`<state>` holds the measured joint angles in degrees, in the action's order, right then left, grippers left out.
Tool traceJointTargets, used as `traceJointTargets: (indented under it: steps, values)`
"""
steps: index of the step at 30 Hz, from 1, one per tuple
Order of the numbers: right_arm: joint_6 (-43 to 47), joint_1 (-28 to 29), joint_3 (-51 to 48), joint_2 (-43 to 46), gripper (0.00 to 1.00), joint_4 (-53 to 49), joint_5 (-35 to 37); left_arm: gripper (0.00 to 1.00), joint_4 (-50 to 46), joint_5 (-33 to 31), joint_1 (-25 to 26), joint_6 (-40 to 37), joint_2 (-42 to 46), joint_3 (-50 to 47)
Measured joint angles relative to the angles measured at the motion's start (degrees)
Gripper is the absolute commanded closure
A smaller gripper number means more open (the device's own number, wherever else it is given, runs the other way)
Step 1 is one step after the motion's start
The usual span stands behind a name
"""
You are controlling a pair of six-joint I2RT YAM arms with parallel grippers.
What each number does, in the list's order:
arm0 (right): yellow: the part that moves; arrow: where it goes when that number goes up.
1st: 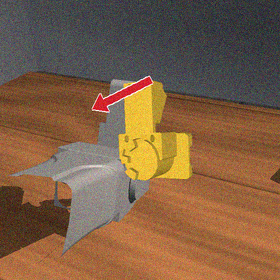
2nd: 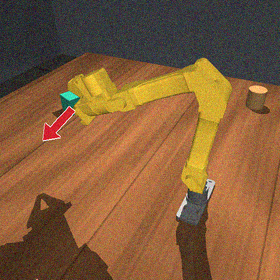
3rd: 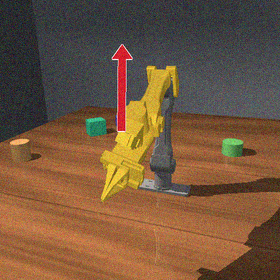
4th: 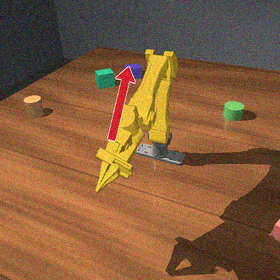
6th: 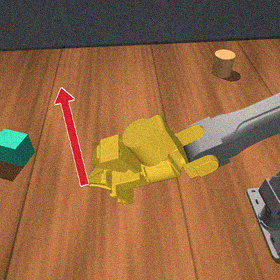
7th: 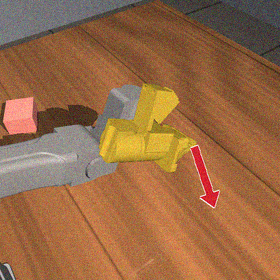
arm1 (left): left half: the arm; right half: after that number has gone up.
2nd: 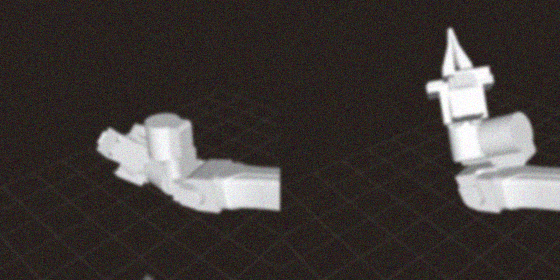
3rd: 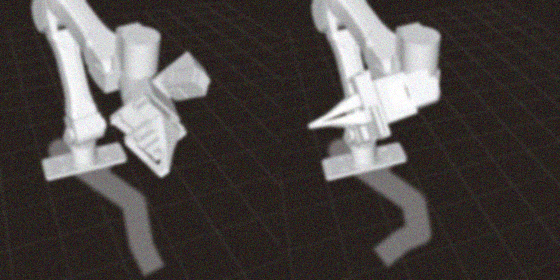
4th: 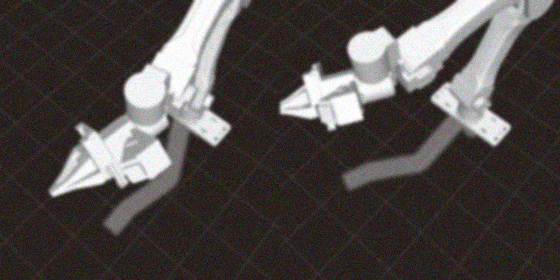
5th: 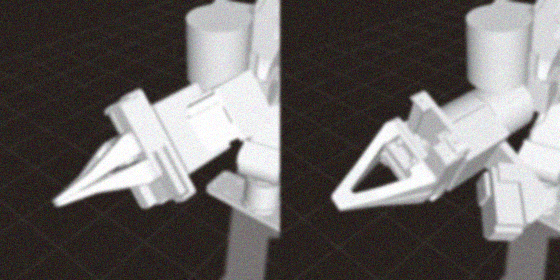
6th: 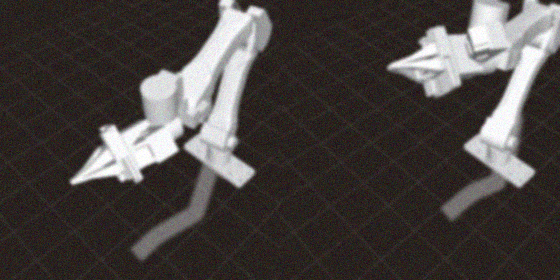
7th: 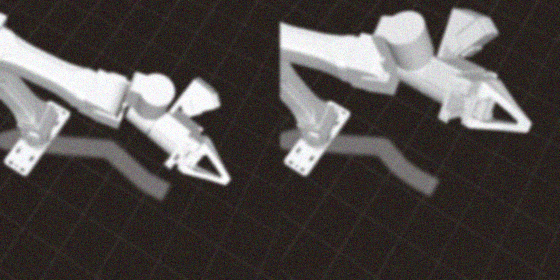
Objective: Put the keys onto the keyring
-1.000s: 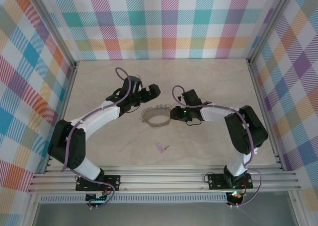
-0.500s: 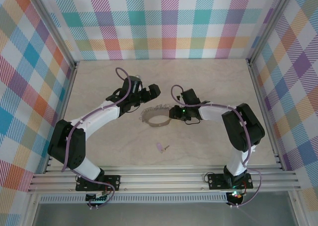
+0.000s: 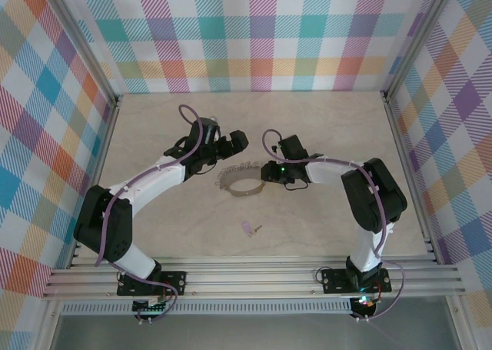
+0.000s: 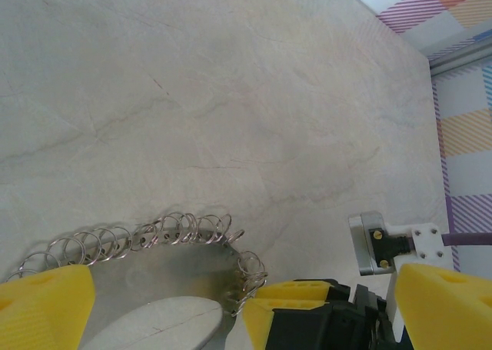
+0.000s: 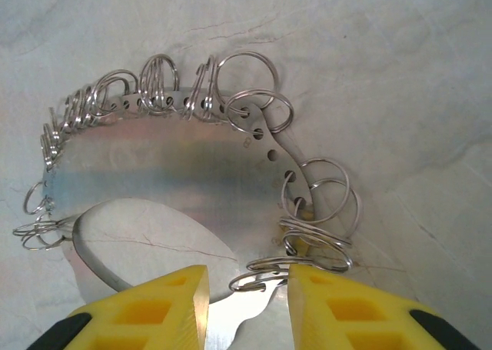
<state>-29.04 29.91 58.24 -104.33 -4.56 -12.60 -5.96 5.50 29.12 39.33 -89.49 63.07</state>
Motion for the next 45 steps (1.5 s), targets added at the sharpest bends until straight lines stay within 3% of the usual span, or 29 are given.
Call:
traceJointTargets:
  steps: [8,24,33,45]
  values:
    - [1.77,-0.22,0.00,-0.24,0.68,-0.07,0.35,0.00,0.00,0.02,0.00,0.00,0.00,0.02]
    - [4.50,-0.31,-4.28,-0.81,0.72,4.28,-6.80,0.00,-0.13,0.02,0.00,-0.17,0.00,0.02]
    - [4.48,-0.31,-5.79,0.68,0.67,4.48,-5.70,0.00,-0.13,0.04,0.00,-0.17,0.00,0.02]
    - [4.48,-0.31,-4.85,0.68,0.76,3.39,-3.65,0.00,-0.13,0.04,0.00,-0.17,0.00,0.02]
